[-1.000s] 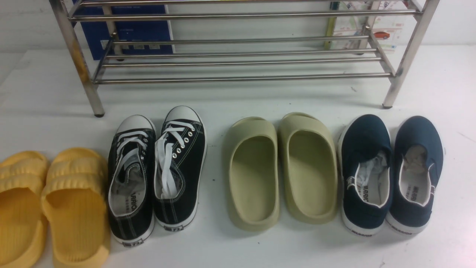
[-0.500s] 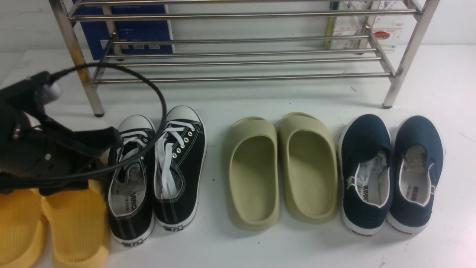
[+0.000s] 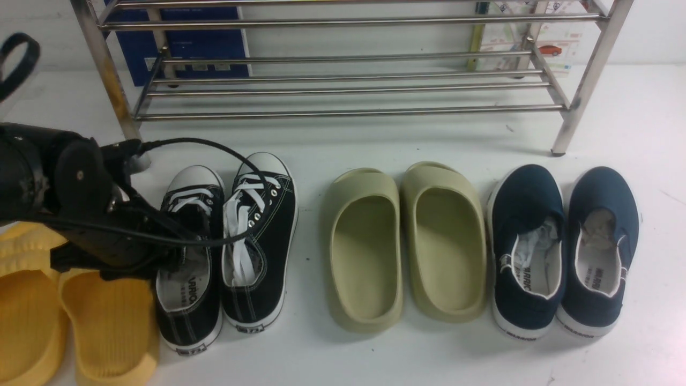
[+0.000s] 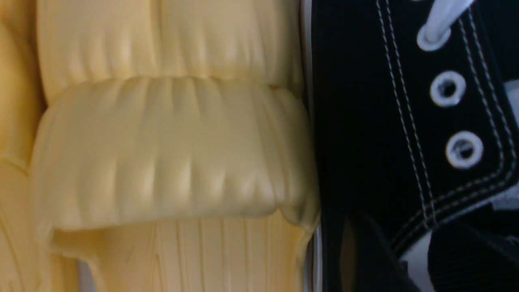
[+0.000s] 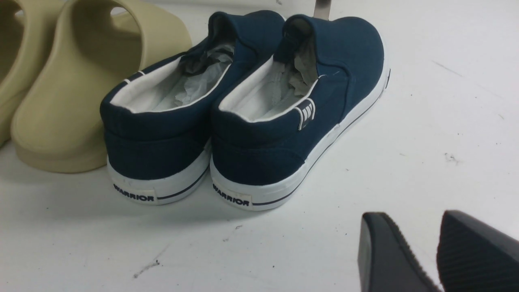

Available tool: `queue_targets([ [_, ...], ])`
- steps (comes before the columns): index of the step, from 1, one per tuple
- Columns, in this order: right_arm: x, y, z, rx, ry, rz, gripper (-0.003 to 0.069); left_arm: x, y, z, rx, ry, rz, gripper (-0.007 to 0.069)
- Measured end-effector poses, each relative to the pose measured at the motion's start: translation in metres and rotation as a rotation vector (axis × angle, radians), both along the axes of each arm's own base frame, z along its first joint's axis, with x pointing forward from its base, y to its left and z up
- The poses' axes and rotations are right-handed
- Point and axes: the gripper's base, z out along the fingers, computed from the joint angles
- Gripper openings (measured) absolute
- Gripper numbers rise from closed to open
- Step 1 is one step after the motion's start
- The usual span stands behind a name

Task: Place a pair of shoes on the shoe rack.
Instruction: Use the left arm to grab the shoe closest to it, then use the left arm to put a shoe into the shoe rack

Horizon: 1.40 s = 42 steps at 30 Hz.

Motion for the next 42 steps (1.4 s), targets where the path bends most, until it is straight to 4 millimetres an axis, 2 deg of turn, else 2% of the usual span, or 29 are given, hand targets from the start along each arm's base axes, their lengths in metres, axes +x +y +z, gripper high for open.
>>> queue_targets([
  [6,0.0,0.0,0.0,0.0,0.0,0.0,0.0239,0.009,0.001,-0.009,0.04,-0.036,-0.038,0.0176],
  [9,0.0,0.0,0.0,0.0,0.0,0.0,0.0239,0.011,0.001,-0.012,0.059,-0.039,-0.053,0.0092],
  [10,0.0,0.0,0.0,0.0,0.0,0.0,0.0239,0.012,0.001,-0.012,0.061,-0.039,-0.054,0.0085],
  [11,0.0,0.0,0.0,0.0,0.0,0.0,0.0239,0.012,0.002,-0.012,0.068,-0.039,-0.059,0.0013],
  [12,0.0,0.0,0.0,0.0,0.0,0.0,0.0239,0.011,0.002,-0.011,0.072,-0.04,-0.062,-0.0013],
  [14,0.0,0.0,0.0,0.0,0.0,0.0,0.0239,0.01,0.002,-0.008,0.074,-0.049,-0.064,-0.0013],
  [18,0.0,0.0,0.0,0.0,0.0,0.0,0.0239,0.005,0.003,0.007,0.068,-0.097,-0.061,-0.0013],
  [21,0.0,0.0,0.0,0.0,0.0,0.0,0.0239,-0.005,0.005,0.037,0.061,-0.209,-0.063,-0.0013],
  [24,0.0,0.0,0.0,0.0,0.0,0.0,0.0239,-0.01,0.006,0.057,0.051,-0.306,-0.066,-0.0013],
  [28,0.0,0.0,0.0,0.0,0.0,0.0,0.0239,-0.011,0.005,0.068,0.035,-0.368,-0.064,-0.0013],
  [34,0.0,0.0,0.0,0.0,0.0,0.0,0.0239,0.006,0.002,0.074,0.01,-0.381,-0.05,-0.0013],
  [38,0.0,0.0,0.0,0.0,0.0,0.0,0.0239,0.034,-0.004,0.079,-0.006,-0.377,-0.043,-0.0013],
  [42,0.0,0.0,0.0,0.0,0.0,0.0,0.0239,0.059,-0.009,0.073,-0.018,-0.349,-0.042,-0.0013],
])
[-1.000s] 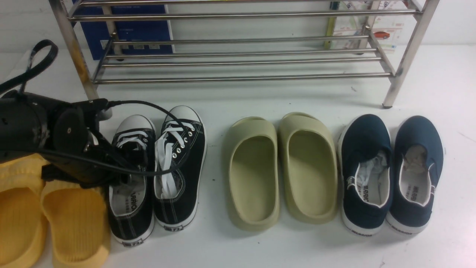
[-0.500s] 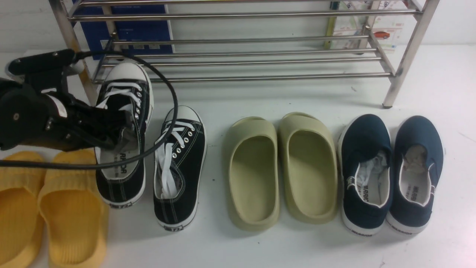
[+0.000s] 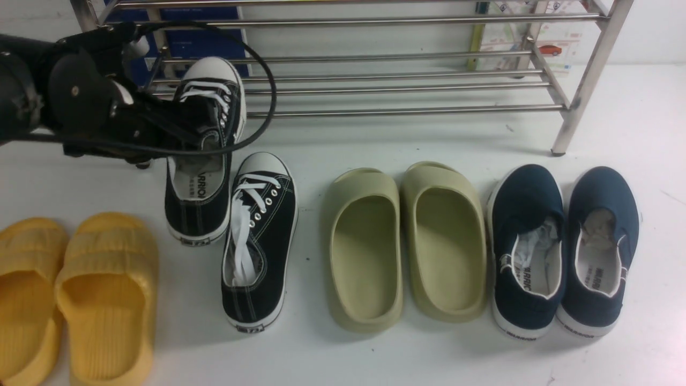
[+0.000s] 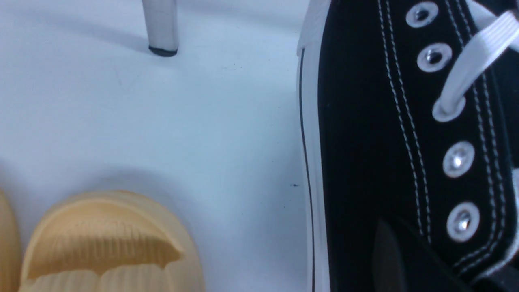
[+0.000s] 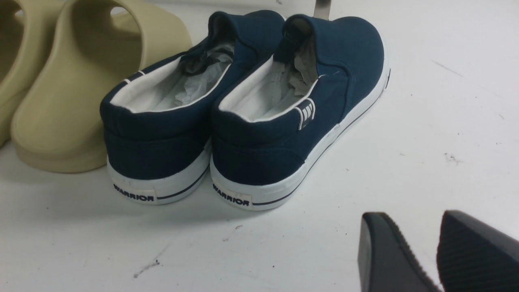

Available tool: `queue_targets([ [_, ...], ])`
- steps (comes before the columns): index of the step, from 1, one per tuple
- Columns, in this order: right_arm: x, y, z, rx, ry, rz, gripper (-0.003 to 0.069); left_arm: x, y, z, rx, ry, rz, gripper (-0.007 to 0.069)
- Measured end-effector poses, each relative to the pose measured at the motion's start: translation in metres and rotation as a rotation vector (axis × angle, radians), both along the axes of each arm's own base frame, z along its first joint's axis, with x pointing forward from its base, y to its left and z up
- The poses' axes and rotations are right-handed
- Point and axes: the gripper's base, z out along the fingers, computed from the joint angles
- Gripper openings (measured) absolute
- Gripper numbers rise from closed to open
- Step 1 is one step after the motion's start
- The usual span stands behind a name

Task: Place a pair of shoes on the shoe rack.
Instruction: Use the left arm to put a shoe into the shoe rack

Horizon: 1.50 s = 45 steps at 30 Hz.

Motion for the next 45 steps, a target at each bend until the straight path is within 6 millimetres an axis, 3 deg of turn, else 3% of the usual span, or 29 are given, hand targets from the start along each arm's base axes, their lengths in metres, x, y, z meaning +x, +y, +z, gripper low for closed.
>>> queue_targets([
  [6,0.0,0.0,0.0,0.0,0.0,0.0,0.0239,0.042,-0.007,-0.011,-0.007,0.034,0.003,-0.0013],
  [14,0.0,0.0,0.0,0.0,0.0,0.0,0.0239,0.075,-0.015,-0.009,-0.053,0.007,0.014,-0.0013],
  [17,0.0,0.0,0.0,0.0,0.0,0.0,0.0239,0.079,-0.015,-0.006,-0.055,-0.003,0.015,-0.0013],
  [26,0.0,0.0,0.0,0.0,0.0,0.0,0.0239,0.086,0.013,0.002,-0.058,-0.047,0.077,-0.0013],
  [34,0.0,0.0,0.0,0.0,0.0,0.0,0.0239,0.09,0.014,0.004,-0.042,-0.1,0.065,-0.0013],
  [45,0.0,0.0,0.0,0.0,0.0,0.0,0.0239,0.121,0.01,-0.01,-0.057,-0.112,0.064,-0.0013],
])
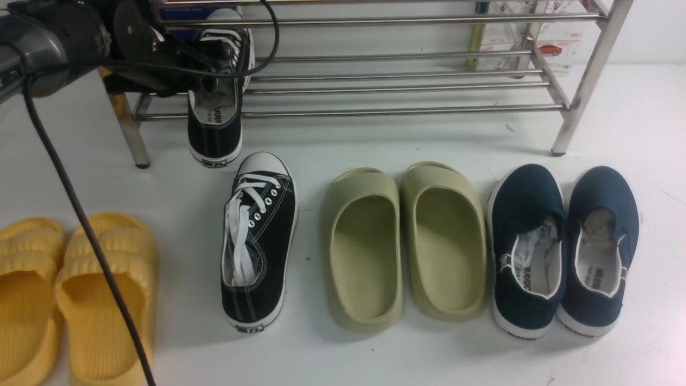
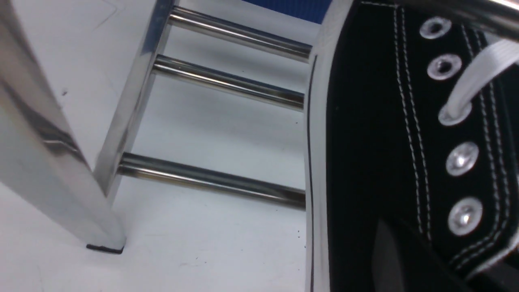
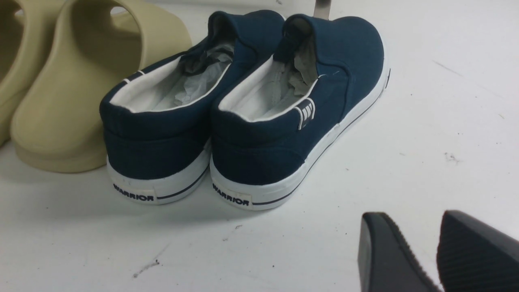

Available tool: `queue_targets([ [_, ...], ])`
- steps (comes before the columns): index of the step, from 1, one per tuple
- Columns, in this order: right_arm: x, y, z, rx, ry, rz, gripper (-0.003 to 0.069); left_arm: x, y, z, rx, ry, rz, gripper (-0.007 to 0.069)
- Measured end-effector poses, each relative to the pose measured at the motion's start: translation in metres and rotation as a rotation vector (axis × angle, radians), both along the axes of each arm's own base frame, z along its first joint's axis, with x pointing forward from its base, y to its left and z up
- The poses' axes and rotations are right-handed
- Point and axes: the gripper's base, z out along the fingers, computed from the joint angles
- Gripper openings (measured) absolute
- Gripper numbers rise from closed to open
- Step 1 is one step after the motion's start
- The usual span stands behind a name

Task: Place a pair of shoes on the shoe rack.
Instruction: Use the left arm to put a shoe into the shoe rack

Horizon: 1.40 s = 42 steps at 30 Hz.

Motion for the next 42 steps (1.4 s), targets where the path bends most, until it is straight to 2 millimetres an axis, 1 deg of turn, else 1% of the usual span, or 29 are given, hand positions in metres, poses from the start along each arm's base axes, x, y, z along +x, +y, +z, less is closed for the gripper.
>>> queue_targets([
  [3,0.0,0.0,0.0,0.0,0.0,0.0,0.0239,0.004,-0.001,-0.007,-0.005,0.012,0.001,-0.0013],
  [5,0.0,0.0,0.0,0.0,0.0,0.0,0.0239,0.008,-0.001,-0.018,-0.004,0.031,0.002,-0.0013],
  [9,0.0,0.0,0.0,0.0,0.0,0.0,0.0239,0.01,-0.001,-0.019,-0.005,0.027,0.002,-0.0008],
  [13,0.0,0.0,0.0,0.0,0.0,0.0,0.0239,0.011,-0.001,-0.016,-0.001,-0.004,0.001,0.0062],
  [14,0.0,0.0,0.0,0.0,0.0,0.0,0.0239,0.012,-0.001,-0.016,-0.001,-0.01,0.0,0.0088],
  [16,0.0,0.0,0.0,0.0,0.0,0.0,0.0239,0.012,-0.001,-0.015,-0.004,-0.012,0.002,0.0166],
  [19,0.0,0.0,0.0,0.0,0.0,0.0,0.0239,0.007,-0.001,-0.007,-0.004,0.0,0.003,0.0312],
  [21,0.0,0.0,0.0,0.0,0.0,0.0,0.0239,0.0,0.0,0.002,-0.004,0.022,0.004,0.0405],
  [24,0.0,0.0,0.0,0.0,0.0,0.0,0.0239,-0.014,0.0,0.018,-0.043,0.078,0.025,0.0502],
  [27,0.0,0.0,0.0,0.0,0.0,0.0,0.0239,-0.026,0.0,0.029,-0.109,0.151,0.068,0.0555],
  [29,0.0,0.0,0.0,0.0,0.0,0.0,0.0239,-0.03,-0.001,0.028,-0.156,0.19,0.108,0.057],
  [32,0.0,0.0,0.0,0.0,0.0,0.0,0.0239,-0.028,-0.001,0.022,-0.187,0.214,0.138,0.0574],
  [35,0.0,0.0,0.0,0.0,0.0,0.0,0.0239,-0.015,-0.004,0.001,-0.229,0.216,0.159,0.0575],
  [36,0.0,0.0,0.0,0.0,0.0,0.0,0.0239,-0.014,-0.004,-0.001,-0.23,0.215,0.159,0.0575],
  [38,0.0,0.0,0.0,0.0,0.0,0.0,0.0239,-0.009,-0.005,-0.012,-0.237,0.221,0.164,0.0571],
  [39,0.0,0.0,0.0,0.0,0.0,0.0,0.0239,-0.007,-0.005,-0.017,-0.236,0.225,0.165,0.0564],
  [40,0.0,0.0,0.0,0.0,0.0,0.0,0.0239,-0.003,-0.005,-0.026,-0.224,0.229,0.159,0.054],
  [41,0.0,0.0,0.0,0.0,0.0,0.0,0.0239,-0.003,-0.005,-0.026,-0.222,0.229,0.157,0.0537],
  [42,0.0,0.0,0.0,0.0,0.0,0.0,0.0239,-0.001,-0.005,-0.03,-0.207,0.222,0.143,0.0485],
])
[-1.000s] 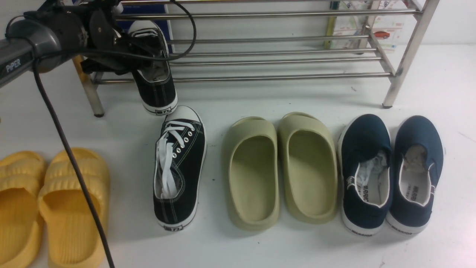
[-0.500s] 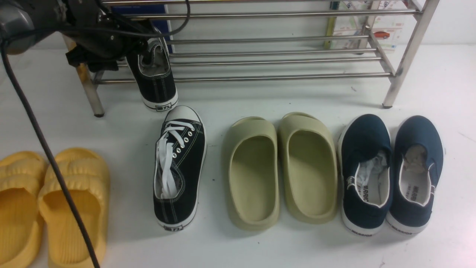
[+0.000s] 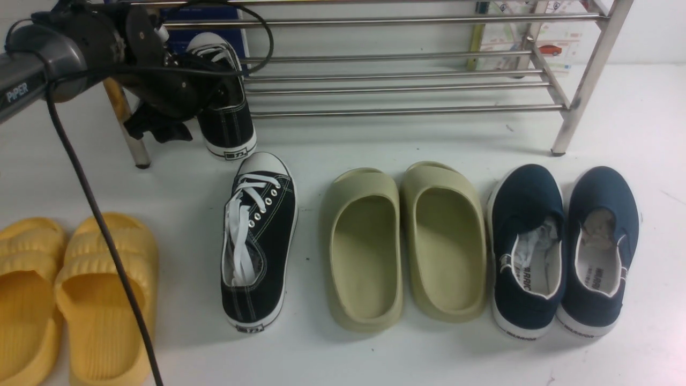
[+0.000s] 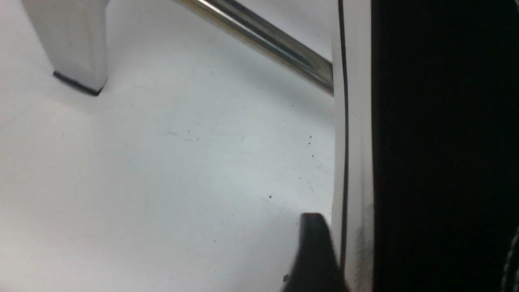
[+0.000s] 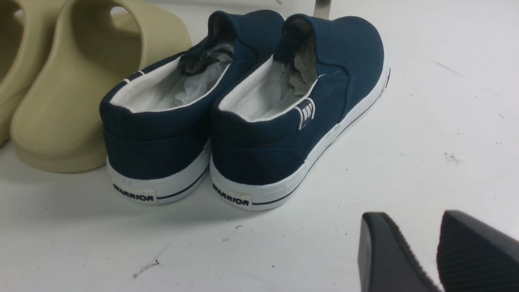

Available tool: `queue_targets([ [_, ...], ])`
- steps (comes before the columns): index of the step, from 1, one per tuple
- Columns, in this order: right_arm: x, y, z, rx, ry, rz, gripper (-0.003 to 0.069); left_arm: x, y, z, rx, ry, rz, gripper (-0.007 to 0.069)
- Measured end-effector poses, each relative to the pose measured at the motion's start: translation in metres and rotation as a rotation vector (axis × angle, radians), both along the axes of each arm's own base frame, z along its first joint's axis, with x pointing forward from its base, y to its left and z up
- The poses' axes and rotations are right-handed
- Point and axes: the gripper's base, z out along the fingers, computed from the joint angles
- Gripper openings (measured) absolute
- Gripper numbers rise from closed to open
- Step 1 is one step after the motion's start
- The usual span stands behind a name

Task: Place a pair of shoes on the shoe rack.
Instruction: Use the left arm to put a shoe into the shoe rack

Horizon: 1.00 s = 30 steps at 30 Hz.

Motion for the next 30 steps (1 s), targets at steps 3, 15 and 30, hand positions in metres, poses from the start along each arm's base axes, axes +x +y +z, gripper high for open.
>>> queue_targets([
  [3,0.0,0.0,0.0,0.0,0.0,0.0,0.0239,0.001,0.0,0.001,0.01,-0.015,-0.011,0.0392],
  [15,0.0,0.0,0.0,0.0,0.0,0.0,0.0239,-0.001,0.009,0.001,0.198,-0.001,-0.082,-0.0013],
  [30,0.0,0.0,0.0,0.0,0.0,0.0,0.0239,0.004,0.01,0.01,0.285,-0.05,-0.146,-0.0013],
])
